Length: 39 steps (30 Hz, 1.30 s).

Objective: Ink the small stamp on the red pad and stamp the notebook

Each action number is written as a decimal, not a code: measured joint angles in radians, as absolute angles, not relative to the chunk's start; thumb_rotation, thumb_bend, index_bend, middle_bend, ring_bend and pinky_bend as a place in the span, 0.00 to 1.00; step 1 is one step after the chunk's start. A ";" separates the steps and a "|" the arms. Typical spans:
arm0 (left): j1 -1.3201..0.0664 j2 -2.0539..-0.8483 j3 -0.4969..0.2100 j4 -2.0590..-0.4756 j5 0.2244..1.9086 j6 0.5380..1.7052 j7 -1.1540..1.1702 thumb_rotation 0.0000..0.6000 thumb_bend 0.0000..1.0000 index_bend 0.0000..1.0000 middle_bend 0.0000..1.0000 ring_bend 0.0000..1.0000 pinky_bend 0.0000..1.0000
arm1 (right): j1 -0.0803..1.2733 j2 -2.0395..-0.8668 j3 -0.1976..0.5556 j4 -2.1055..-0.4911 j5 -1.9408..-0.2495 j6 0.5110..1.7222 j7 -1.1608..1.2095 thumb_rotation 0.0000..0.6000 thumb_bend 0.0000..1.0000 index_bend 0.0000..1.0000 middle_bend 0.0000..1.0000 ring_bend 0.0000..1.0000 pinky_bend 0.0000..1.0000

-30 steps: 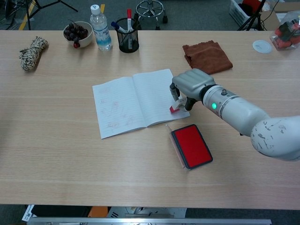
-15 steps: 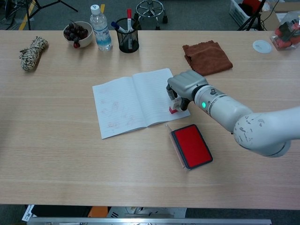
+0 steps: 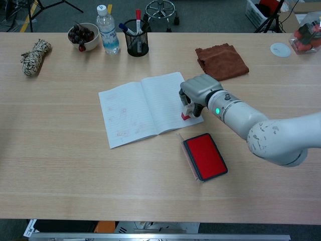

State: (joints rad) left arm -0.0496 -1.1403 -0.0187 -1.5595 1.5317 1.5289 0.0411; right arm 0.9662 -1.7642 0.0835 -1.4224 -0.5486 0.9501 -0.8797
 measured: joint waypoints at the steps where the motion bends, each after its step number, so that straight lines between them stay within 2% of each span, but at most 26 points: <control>1: -0.050 -1.141 -0.018 -1.559 1.532 1.529 0.041 1.00 0.27 0.12 0.10 0.13 0.07 | 0.967 -1.765 0.083 -1.423 -0.550 0.950 -0.878 1.00 0.34 0.66 0.45 0.27 0.30; 27: -0.045 -1.140 -0.019 -1.557 1.527 1.531 0.038 1.00 0.26 0.12 0.10 0.13 0.07 | 0.965 -1.772 0.083 -1.414 -0.569 0.947 -0.851 1.00 0.34 0.67 0.45 0.27 0.30; 39: -0.049 -1.144 -0.015 -1.559 1.540 1.528 0.041 1.00 0.27 0.12 0.10 0.13 0.07 | 0.910 -1.609 0.090 -1.583 -0.653 1.006 -0.771 1.00 0.34 0.67 0.45 0.27 0.30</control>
State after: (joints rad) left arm -0.0494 -1.1439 -0.0151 -1.5591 1.5402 1.5277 0.0406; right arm 0.9105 -1.6088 0.0902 -1.5826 -0.6533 1.0065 -0.7713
